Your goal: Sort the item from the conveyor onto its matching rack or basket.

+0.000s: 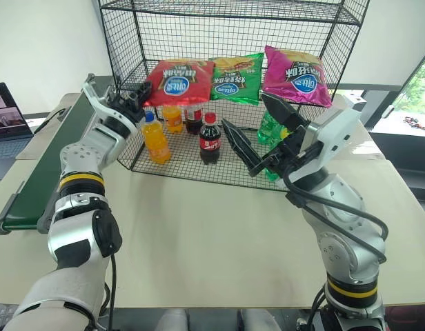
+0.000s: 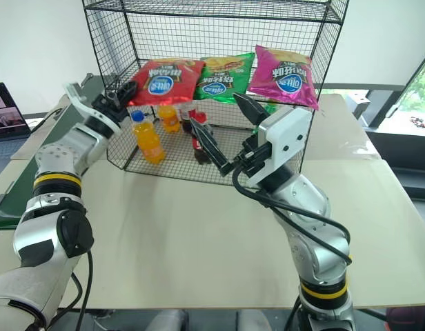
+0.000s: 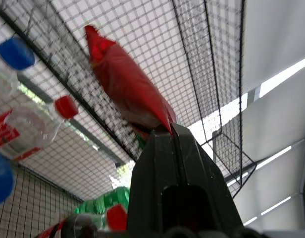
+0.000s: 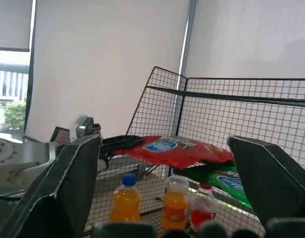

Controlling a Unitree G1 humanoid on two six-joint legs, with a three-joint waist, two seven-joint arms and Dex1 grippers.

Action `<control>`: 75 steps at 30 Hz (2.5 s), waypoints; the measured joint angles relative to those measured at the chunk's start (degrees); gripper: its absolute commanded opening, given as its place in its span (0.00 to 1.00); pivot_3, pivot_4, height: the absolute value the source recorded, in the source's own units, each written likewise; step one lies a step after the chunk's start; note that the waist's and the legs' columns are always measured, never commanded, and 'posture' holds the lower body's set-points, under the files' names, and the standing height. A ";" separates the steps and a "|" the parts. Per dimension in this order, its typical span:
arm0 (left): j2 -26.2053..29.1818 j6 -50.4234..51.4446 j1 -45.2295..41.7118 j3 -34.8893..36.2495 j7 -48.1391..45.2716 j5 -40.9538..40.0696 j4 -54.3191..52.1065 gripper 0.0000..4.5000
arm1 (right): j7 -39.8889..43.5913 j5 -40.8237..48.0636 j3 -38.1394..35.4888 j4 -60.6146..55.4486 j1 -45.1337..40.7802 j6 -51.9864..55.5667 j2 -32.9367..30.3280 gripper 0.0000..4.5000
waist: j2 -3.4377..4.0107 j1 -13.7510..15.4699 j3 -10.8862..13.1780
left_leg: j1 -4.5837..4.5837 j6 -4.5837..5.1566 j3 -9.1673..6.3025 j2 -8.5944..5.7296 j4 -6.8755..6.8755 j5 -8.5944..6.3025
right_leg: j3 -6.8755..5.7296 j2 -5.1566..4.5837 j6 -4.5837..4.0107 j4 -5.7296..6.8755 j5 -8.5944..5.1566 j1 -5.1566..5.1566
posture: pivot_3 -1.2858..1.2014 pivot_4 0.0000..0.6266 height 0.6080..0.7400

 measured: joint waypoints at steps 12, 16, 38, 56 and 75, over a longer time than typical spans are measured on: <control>0.06 -4.69 -10.81 4.84 10.26 8.53 13.65 0.00 | -0.26 -0.69 0.91 1.33 -0.14 -0.01 1.58 1.00 | 0.01 0.52 0.00 | -0.01 -0.02 0.00 -0.02 -0.01 0.01 | -0.02 0.02 0.02 0.00 0.01 -0.02 | 0.52 0.24 0.98; 0.35 -7.86 -13.85 4.79 11.34 12.74 17.89 0.00 | -0.92 -0.81 1.01 1.31 -0.13 -0.01 1.83 1.00 | 0.01 0.42 0.01 | 0.00 -0.02 0.00 -0.02 -0.02 0.02 | -0.02 0.02 0.02 0.00 0.00 -0.02 | 0.52 0.24 0.98; -9.49 9.35 3.33 11.16 23.89 4.83 -17.93 0.27 | 1.06 -0.89 2.65 1.17 -0.30 0.00 0.04 1.00 | 0.03 0.70 0.00 | 0.00 -0.10 -0.04 0.00 0.05 0.06 | -0.02 -0.01 -0.38 0.13 0.27 0.01 | 0.52 0.24 0.98; -10.99 9.25 4.19 10.25 26.90 1.26 -24.09 1.00 | 0.96 -0.85 2.69 1.21 -0.40 0.00 0.32 1.00 | 0.03 0.63 0.00 | 0.02 -0.15 -0.04 -0.03 0.04 0.09 | -0.02 0.00 -0.38 0.07 0.27 0.04 | 0.52 0.24 0.98; -10.98 9.30 5.87 10.34 30.19 -2.31 -26.81 0.01 | 0.17 -0.94 2.70 1.19 -0.18 0.00 0.29 1.00 | 0.03 0.68 0.00 | 0.02 -0.16 -0.05 -0.03 0.04 0.10 | -0.02 0.00 -0.37 0.07 0.27 0.04 | 0.52 0.24 0.98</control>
